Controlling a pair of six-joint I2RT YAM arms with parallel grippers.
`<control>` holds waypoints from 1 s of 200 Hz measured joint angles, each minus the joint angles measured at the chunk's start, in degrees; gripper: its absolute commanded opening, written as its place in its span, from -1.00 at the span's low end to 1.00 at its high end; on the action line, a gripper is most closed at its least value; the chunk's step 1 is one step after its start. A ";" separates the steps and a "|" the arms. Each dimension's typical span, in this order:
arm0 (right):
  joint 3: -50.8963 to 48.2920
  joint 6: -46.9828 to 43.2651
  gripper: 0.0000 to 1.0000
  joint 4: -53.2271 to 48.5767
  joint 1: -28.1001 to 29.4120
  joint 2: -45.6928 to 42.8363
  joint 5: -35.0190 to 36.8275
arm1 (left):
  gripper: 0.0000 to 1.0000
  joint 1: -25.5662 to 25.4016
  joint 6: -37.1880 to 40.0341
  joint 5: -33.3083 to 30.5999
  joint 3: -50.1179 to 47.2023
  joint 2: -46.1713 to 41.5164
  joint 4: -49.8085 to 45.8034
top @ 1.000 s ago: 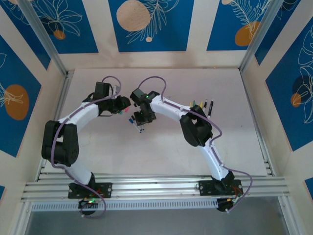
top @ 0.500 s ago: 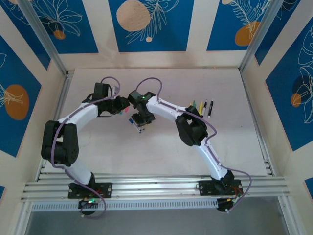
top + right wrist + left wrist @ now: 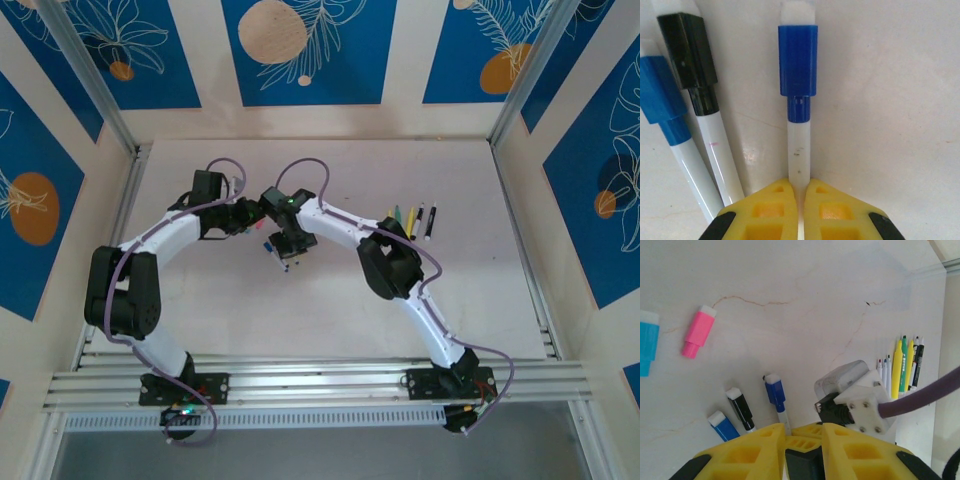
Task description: Open the pen caps
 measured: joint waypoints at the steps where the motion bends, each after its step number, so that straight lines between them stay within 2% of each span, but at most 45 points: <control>1: -0.09 0.02 -1.00 0.09 0.00 -0.07 -0.02 | -0.44 0.00 0.00 -0.02 0.00 0.00 -0.04; 37: -12.96 -0.07 -1.00 9.81 -2.27 -7.34 -4.50 | -0.16 -0.07 0.33 -1.42 0.13 0.00 -2.23; 61: -23.82 -0.07 -1.00 15.91 -5.25 -13.68 -10.43 | -0.09 -1.09 0.20 -2.27 0.72 0.00 -3.10; 82: -29.18 -0.02 -1.00 19.54 -7.34 -17.40 -14.58 | -0.08 -2.58 0.20 -2.73 2.10 0.00 -3.61; 146: -32.02 -0.02 -1.00 26.75 -7.39 -24.90 -22.10 | -0.10 -6.19 -1.33 -2.73 6.03 2.62 -3.48; 200: -32.02 -0.04 -1.00 28.20 -7.30 -25.70 -24.39 | -0.13 -7.30 -2.16 -2.71 6.43 4.55 -3.48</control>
